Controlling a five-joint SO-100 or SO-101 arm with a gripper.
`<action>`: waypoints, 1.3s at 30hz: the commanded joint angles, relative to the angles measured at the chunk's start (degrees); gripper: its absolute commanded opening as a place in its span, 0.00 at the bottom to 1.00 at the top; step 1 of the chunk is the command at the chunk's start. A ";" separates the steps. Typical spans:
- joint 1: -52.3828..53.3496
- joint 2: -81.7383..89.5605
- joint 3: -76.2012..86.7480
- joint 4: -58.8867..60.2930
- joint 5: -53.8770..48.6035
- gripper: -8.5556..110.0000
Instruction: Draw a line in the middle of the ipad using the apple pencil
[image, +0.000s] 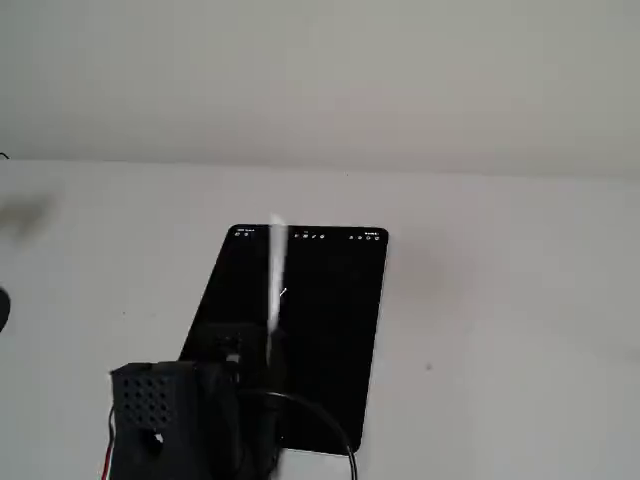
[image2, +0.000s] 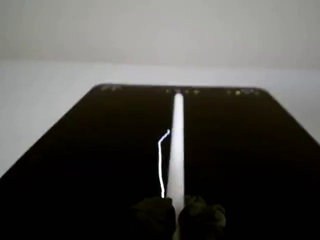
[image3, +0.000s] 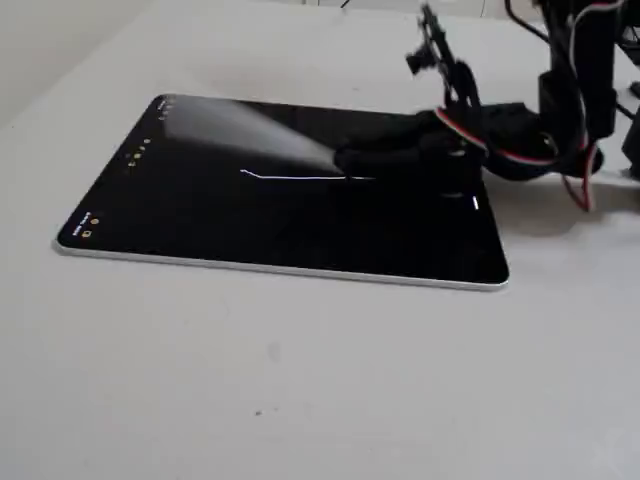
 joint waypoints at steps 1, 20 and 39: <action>0.44 0.26 0.53 -1.32 0.62 0.07; 2.55 85.87 5.71 66.36 25.75 0.07; 11.87 145.90 2.37 153.11 83.50 0.07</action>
